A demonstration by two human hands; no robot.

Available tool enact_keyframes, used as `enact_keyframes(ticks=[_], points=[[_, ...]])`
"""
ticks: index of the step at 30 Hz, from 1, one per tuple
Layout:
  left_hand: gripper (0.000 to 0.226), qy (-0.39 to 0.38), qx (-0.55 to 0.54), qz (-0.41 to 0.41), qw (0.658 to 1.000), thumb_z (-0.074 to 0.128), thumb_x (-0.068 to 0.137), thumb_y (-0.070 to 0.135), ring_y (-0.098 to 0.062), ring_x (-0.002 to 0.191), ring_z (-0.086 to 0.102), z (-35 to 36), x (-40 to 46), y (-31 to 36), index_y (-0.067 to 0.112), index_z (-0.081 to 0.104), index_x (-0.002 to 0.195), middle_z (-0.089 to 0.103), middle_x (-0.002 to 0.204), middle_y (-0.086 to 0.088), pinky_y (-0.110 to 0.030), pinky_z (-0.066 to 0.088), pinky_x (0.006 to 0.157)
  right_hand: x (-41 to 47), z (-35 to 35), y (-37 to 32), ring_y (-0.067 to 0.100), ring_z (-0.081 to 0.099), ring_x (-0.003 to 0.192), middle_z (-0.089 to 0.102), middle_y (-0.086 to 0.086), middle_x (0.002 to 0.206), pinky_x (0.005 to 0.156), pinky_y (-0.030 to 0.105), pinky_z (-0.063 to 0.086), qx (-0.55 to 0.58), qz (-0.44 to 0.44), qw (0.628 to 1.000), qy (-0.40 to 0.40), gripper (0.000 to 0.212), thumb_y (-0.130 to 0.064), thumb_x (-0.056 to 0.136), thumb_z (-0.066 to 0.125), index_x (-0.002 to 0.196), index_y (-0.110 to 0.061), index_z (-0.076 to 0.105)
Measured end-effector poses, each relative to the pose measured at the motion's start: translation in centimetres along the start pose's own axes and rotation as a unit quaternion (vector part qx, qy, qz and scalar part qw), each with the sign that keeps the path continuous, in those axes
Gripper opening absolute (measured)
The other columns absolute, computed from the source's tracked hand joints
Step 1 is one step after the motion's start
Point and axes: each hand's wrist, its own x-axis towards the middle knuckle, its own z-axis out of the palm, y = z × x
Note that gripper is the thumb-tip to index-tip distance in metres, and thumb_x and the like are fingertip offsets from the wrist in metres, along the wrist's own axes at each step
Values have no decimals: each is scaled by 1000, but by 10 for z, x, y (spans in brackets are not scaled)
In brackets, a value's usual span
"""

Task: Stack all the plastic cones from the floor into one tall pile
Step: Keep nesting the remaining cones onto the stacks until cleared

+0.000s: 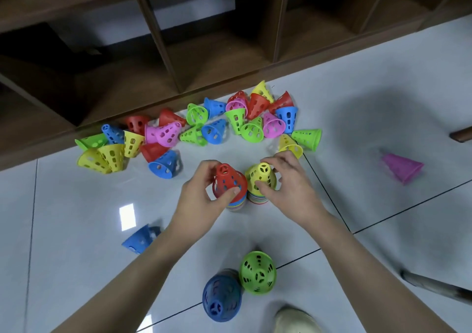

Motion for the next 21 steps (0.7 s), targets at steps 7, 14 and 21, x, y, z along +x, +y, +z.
enact_keyframes(ticks=[7,14,21], points=[[44,-12,30,-16,999,80,75,30,-9,106,65,14,4,-23,28,57,112,67,110,14,-24,52,93,1,7,13,13,58,100,50,-5,113,91,34,51,5,24,1000,-12,44,-23,80,80,121,-19,64],[45,-22,101,-21,994,78,84,24,-1,106,59,11,3,-44,23,57,124,66,118,12,-6,37,89,1,7,14,17,55,106,50,-2,117,97,42,49,8,34,999,-18,54,-25,78,82,127,-19,59],[57,-63,261,-103,958,76,87,39,-17,126,55,-47,-56,-85,19,55,136,59,137,3,-20,36,104,-14,-2,-27,25,54,112,54,5,117,101,39,44,-2,-57,996,71,45,-32,82,69,121,-12,61]])
